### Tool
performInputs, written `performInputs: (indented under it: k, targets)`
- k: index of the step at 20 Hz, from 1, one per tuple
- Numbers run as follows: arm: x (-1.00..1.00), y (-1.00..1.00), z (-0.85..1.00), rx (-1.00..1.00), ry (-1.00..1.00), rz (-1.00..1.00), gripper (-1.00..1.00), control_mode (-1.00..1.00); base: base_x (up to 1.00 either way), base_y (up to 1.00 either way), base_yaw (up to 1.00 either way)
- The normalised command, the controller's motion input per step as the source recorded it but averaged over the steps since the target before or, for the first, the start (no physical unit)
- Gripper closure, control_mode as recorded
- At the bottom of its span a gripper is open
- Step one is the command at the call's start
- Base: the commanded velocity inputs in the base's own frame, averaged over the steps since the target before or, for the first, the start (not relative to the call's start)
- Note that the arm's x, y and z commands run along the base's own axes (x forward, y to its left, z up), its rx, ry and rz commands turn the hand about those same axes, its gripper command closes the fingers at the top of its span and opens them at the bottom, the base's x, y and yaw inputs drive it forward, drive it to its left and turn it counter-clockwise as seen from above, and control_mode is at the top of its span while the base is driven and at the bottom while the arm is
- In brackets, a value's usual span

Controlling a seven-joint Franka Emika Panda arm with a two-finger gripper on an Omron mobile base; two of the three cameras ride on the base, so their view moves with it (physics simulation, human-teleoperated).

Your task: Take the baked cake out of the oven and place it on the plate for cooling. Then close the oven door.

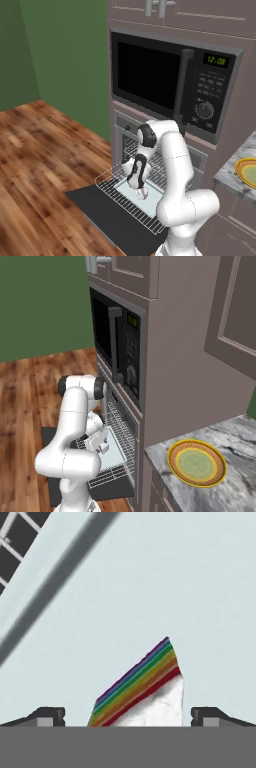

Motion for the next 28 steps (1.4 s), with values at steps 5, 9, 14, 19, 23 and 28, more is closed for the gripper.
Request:
performInputs:
  k: [5,9,14,19,23,28]
  targets:
    - [0.03,0.00,-0.19,0.00,0.00,0.00,-1.00,-1.00,0.00,0.00,0.00]
    - [0.00,0.00,-0.04,0.00,0.00,0.00,1.00,-1.00,0.00,0.00,0.00]
    - [-0.44,0.00,0.28,0.05,-0.03,0.00,1.00,-1.00,0.00,0.00,0.00]
    - [-0.66,0.00,0.95,0.11,-0.13,0.00,1.00,-1.00,0.00,0.00,0.00]
    - [-0.44,0.03,1.00,0.13,-0.13,0.00,1.00,-1.00,0.00,0.00,0.00]
    - [-0.28,0.21,1.00,0.08,-0.10,0.00,1.00,-1.00,0.00,0.00,0.00]
